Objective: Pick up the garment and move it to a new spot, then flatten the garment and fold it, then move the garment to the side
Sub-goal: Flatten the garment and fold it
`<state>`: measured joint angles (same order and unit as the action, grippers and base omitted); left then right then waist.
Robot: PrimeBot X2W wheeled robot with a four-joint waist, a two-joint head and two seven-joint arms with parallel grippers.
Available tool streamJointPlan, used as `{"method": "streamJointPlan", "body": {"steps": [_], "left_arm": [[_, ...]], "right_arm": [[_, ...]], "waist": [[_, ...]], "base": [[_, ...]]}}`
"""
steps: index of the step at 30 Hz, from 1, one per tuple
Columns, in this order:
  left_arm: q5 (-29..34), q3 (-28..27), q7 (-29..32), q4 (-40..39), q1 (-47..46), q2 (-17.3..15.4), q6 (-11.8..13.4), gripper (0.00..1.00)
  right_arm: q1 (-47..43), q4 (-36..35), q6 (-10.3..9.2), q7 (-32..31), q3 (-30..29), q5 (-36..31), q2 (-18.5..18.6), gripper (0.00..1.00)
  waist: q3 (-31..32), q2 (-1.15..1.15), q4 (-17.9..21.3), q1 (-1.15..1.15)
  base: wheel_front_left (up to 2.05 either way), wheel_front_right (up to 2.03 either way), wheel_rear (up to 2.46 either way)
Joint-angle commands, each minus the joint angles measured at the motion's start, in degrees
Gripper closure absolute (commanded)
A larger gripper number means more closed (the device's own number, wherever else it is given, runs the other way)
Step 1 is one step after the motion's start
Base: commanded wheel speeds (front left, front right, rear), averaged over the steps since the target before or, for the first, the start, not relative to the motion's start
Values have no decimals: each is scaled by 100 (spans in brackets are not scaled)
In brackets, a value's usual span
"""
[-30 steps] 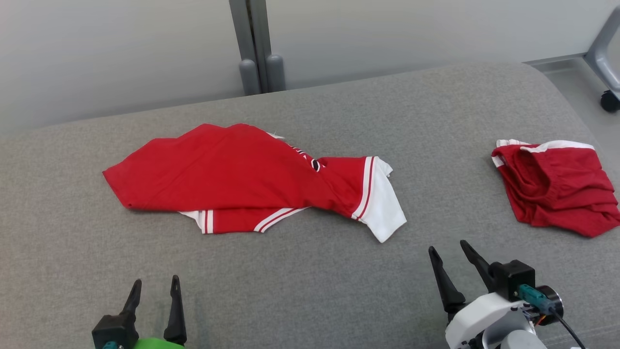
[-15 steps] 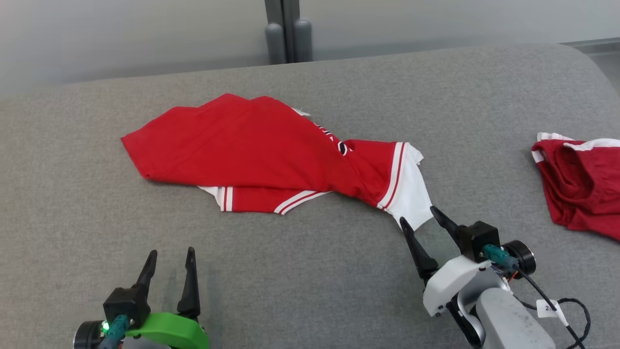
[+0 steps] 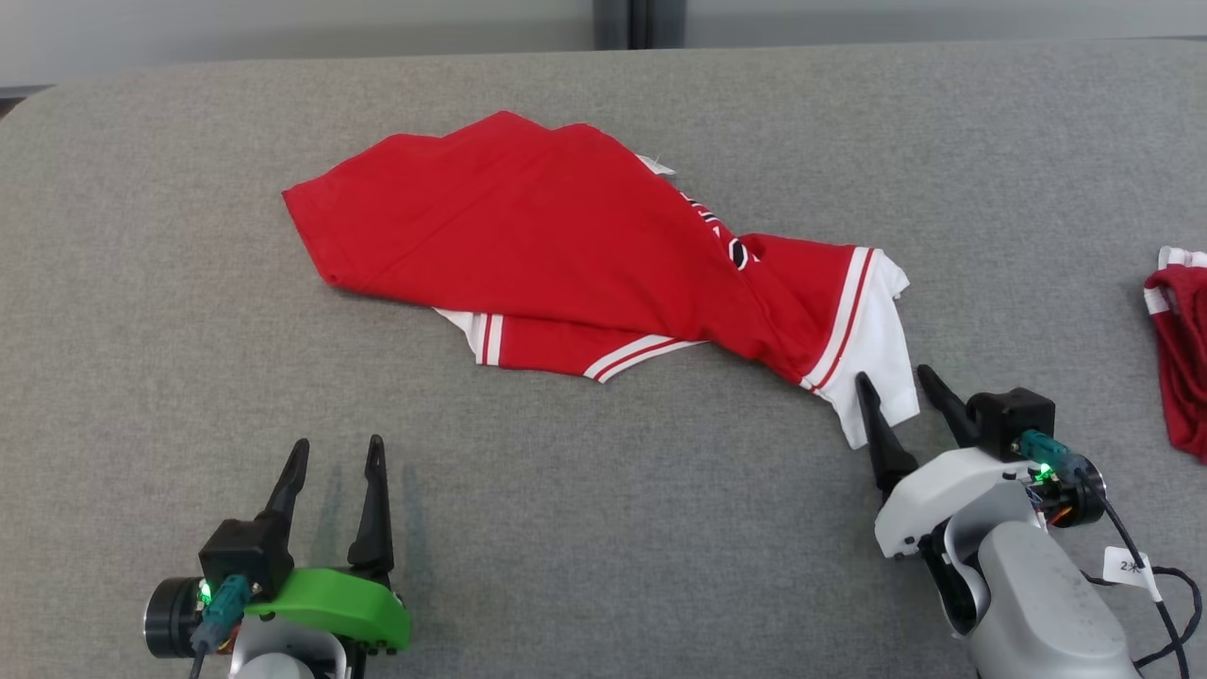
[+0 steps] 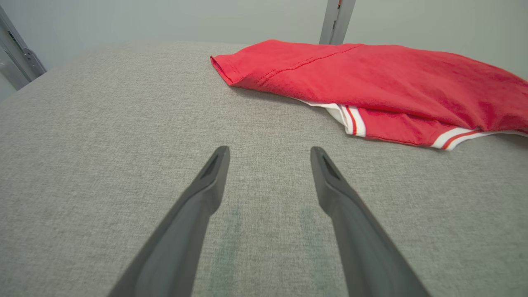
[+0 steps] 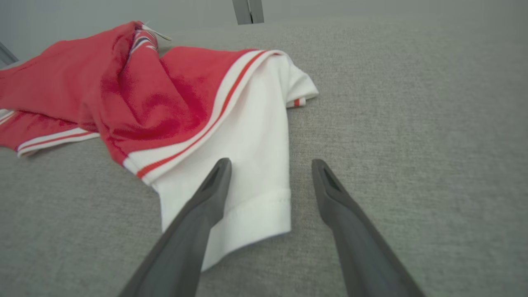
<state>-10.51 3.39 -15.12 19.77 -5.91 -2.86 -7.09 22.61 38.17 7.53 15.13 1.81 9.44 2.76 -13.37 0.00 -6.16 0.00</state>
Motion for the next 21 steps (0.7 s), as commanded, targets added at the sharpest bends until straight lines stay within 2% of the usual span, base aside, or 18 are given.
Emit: {"method": "streamJointPlan", "body": {"steps": [1,2,3,8,15,21], "left_arm": [[-26,-7,-2,-25,-94,-14,-24,0],[-35,1,-2,-28,-116,-14,-26,0],[-38,11,-2,-38,-144,-14,-28,0],[-37,20,-2,-83,-140,-14,-34,0],[-63,23,-2,-51,52,-15,-32,0],[-117,99,-2,-18,225,-15,45,0]], "right_arm": [[95,118,-9,1,32,73,31,10],[156,213,-9,0,49,122,30,71],[183,247,-9,-1,51,176,27,100],[207,-70,-9,1,-159,200,26,100],[127,-1098,-9,2,-594,-492,31,100],[-83,-1994,-9,1,-613,-1108,26,100]], "waist": [[-87,0,-67,0],[-100,0,-66,0],[-107,0,-61,0],[0,0,64,0],[343,0,398,0],[619,0,622,0]], "base": [[0,0,0],[0,0,0],[0,0,0],[0,0,0],[0,0,0],[0,0,0]]}}
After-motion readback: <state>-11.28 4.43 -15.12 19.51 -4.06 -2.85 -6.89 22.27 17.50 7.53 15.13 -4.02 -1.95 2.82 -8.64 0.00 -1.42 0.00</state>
